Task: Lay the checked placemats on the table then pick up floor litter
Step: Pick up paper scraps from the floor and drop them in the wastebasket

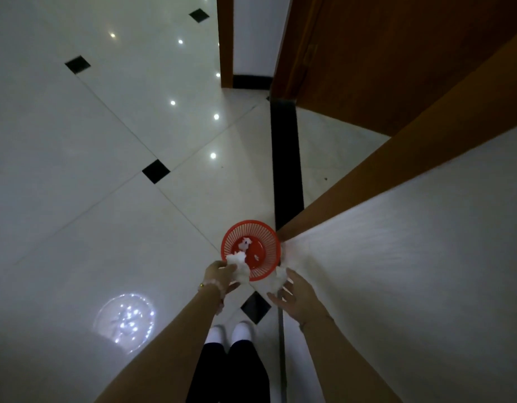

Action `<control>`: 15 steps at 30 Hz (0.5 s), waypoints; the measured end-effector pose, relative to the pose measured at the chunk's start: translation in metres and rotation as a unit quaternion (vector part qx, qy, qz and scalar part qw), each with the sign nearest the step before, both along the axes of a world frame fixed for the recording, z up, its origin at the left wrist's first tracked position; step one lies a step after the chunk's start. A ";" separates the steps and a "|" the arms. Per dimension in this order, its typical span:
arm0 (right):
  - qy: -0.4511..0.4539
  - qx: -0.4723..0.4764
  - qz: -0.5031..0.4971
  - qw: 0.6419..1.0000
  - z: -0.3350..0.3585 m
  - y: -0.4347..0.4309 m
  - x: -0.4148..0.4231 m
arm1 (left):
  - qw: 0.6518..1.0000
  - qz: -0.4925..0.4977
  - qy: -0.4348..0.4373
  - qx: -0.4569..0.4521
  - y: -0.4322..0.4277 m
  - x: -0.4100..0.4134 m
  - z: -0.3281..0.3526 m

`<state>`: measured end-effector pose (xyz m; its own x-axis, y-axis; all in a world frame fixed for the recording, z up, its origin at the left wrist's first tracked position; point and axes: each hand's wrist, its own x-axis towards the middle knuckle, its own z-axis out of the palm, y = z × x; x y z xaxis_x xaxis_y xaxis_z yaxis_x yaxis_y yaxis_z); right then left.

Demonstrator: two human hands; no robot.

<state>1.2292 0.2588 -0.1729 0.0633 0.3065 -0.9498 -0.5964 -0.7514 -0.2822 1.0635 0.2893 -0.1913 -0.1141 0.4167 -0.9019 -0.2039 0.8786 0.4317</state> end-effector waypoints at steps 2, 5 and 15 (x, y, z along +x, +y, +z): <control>0.024 0.011 0.011 1.000 -0.005 0.009 0.002 | 1.000 -0.013 -0.003 -0.003 0.010 0.000 -0.007; 0.011 0.016 0.043 0.999 -0.010 0.016 0.004 | 0.999 -0.033 0.028 -0.012 0.013 -0.008 -0.015; -0.104 -0.058 0.134 0.984 -0.003 -0.049 0.004 | 0.995 -0.072 0.074 -0.017 -0.053 -0.061 0.007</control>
<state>1.2335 0.2102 -0.1758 0.1921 0.2291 -0.9543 -0.3112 -0.9080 -0.2806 1.0028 0.2358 -0.1845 -0.1891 0.4086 -0.8929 -0.0119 0.9083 0.4181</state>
